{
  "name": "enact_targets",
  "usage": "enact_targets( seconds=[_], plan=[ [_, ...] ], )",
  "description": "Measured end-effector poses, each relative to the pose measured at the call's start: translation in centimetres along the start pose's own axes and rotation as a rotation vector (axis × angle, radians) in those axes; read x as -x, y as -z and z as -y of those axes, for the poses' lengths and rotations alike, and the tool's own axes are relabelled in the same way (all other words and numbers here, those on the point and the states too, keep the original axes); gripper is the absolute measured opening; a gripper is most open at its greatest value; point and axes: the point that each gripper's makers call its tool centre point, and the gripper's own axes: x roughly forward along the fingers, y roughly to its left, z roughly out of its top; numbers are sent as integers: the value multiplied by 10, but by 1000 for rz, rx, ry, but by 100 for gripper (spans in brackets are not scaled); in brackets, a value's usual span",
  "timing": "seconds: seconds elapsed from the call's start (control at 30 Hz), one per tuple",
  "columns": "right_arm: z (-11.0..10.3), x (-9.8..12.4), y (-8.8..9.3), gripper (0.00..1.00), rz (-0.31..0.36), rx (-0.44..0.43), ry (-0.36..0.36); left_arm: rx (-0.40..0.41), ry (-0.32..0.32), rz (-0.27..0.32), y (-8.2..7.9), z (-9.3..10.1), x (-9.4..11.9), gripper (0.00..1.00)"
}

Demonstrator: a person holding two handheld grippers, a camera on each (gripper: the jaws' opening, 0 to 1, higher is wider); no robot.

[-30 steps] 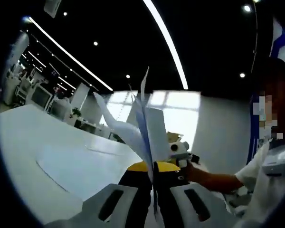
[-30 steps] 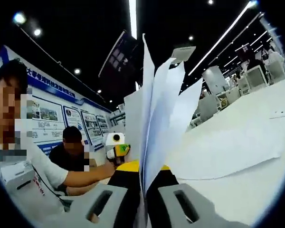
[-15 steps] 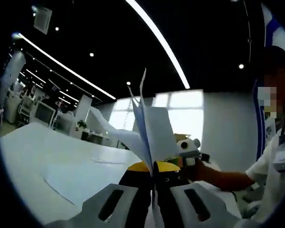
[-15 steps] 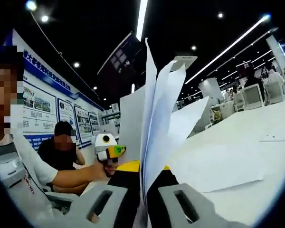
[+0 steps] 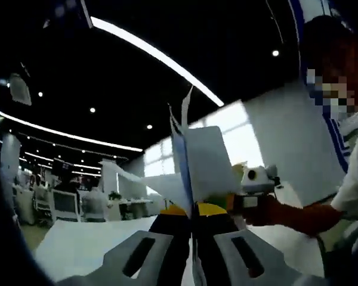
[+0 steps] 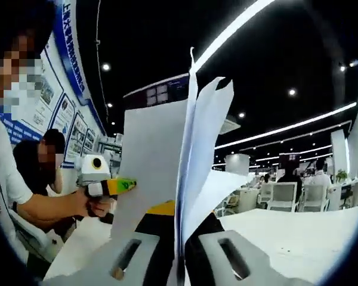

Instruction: Organize the stack of printing papers by aligning and flattening the scattered papers on the table

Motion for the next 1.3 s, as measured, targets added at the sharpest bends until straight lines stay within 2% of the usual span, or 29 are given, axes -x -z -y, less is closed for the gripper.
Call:
enact_targets(
  seconds=[0.07,0.17,0.2,0.23,0.27,0.3,0.37,0.5,0.57,0.63,0.7,0.73,0.77,0.8,0.87,1.0,1.07,1.17,1.3],
  plan=[
    [3,2,-3,0,26,4,25,-84,-25,25,-3,-1,-4,8],
    [4,2,7,0,1,-6,32,-17,-53,6,8,-6,-5,10],
    [7,4,19,0,-31,-44,36,14,-74,-9,20,-11,-3,13],
    [11,4,26,7,-49,-81,43,26,-84,-24,30,-15,1,16],
    [15,3,33,24,-66,-117,50,37,-94,-39,39,-18,4,21],
    [19,3,40,30,-83,-154,58,48,-104,-54,48,-22,7,22],
    [17,4,34,26,-37,-236,25,65,-118,-77,55,-25,14,24],
    [19,9,21,26,0,-176,39,76,-118,-68,47,-27,17,23],
    [21,11,19,29,7,-193,37,84,-107,-72,42,-27,16,25],
    [24,12,19,37,9,-203,40,87,-107,-76,40,-26,16,28],
    [22,13,20,45,-6,-192,36,83,-81,-7,23,-21,14,28],
    [22,13,20,53,-7,-192,36,74,-89,3,20,-22,14,28],
    [21,13,19,58,-8,-202,35,58,-99,-1,20,-23,13,30],
    [22,14,17,59,3,-207,38,39,-100,-11,21,-22,12,31],
    [22,14,17,56,3,-213,29,50,-94,-30,24,-21,11,29],
    [13,14,20,54,-13,-222,-26,91,-65,-13,25,-13,9,27],
    [8,9,25,60,-28,-218,-34,81,-65,-23,29,-8,5,29],
    [6,8,29,63,-56,-140,-24,55,-51,-41,33,-2,0,28],
    [5,5,31,69,-48,-181,-26,64,-54,-29,33,2,-8,28]
  ],
)
